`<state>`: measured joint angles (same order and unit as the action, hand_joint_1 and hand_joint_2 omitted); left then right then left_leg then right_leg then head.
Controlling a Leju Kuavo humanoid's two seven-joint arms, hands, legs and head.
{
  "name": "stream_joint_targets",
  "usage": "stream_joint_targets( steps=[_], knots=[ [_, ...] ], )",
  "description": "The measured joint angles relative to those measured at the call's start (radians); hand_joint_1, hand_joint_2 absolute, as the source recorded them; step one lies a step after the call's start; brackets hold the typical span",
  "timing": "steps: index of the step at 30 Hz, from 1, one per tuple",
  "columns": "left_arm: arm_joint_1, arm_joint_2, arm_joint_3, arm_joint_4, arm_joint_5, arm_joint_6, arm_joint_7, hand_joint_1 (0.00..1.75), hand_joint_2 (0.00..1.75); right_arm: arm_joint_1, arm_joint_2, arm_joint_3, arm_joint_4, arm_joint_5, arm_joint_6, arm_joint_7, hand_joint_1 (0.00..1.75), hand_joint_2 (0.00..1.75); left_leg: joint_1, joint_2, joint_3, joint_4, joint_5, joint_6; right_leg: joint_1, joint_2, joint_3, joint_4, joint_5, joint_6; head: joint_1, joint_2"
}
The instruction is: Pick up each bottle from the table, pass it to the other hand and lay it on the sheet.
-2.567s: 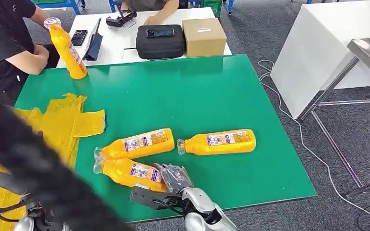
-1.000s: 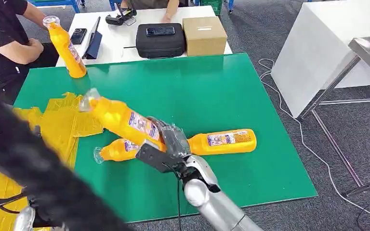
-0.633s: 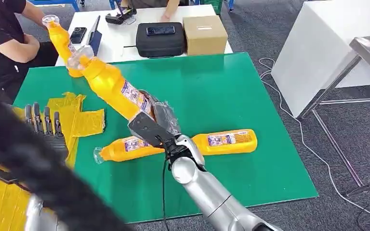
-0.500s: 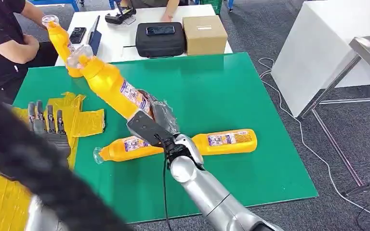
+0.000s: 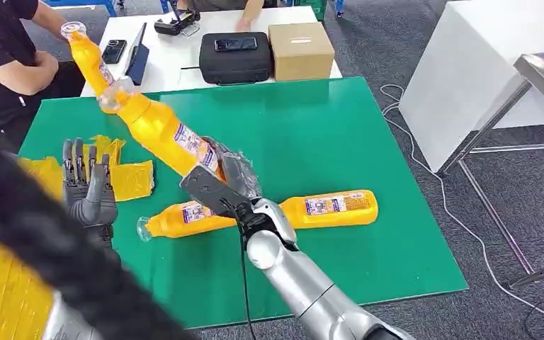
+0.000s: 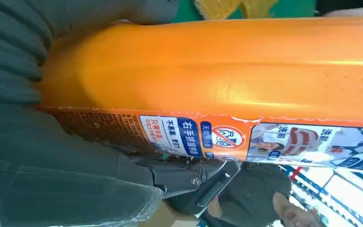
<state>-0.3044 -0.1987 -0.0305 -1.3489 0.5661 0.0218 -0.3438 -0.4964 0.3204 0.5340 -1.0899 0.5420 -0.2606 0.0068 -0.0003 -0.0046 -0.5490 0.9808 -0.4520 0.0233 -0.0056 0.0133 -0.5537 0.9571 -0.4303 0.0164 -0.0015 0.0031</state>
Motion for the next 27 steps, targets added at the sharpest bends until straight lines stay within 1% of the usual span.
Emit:
stream_joint_targets(
  steps=[3, 14, 20, 27],
  knots=[
    [0.009, -0.005, 0.0, -0.011, 0.013, -0.036, 0.029, 0.0, 1.75, 0.005, 0.005, 0.012, 0.001, 0.037, 0.031, 0.027, 1.75, 1.75, 0.0, 0.0, 0.0, 0.0, 0.0, 0.0, 0.0, 0.0, 0.0, 0.0, 0.0, 0.0, 0.0, 0.0],
    [0.068, -0.008, -0.025, -0.056, 0.139, -0.169, 0.124, 0.0, 1.75, 0.04, 0.009, 0.036, -0.005, 0.136, 0.07, 0.08, 1.75, 1.75, 0.0, 0.0, -0.001, 0.0, 0.0, 0.0, 0.0, 0.0, -0.001, 0.0, 0.0, 0.0, 0.0, 0.0],
    [0.077, -0.008, -0.04, -0.056, 0.164, -0.188, 0.149, 0.0, 1.75, 0.057, 0.009, 0.042, -0.034, 0.166, 0.086, 0.097, 1.75, 1.75, 0.0, 0.0, -0.001, 0.0, 0.0, 0.0, 0.0, 0.0, -0.001, 0.0, 0.0, 0.0, 0.0, 0.0],
    [0.077, -0.008, -0.046, -0.056, 0.125, -0.18, 0.165, 0.0, 1.75, 0.067, 0.009, 0.05, -0.065, 0.207, 0.087, 0.122, 1.75, 1.75, 0.0, 0.0, -0.001, 0.0, 0.0, 0.0, 0.0, 0.0, -0.001, 0.0, 0.0, 0.0, 0.0, 0.0]
  ],
)
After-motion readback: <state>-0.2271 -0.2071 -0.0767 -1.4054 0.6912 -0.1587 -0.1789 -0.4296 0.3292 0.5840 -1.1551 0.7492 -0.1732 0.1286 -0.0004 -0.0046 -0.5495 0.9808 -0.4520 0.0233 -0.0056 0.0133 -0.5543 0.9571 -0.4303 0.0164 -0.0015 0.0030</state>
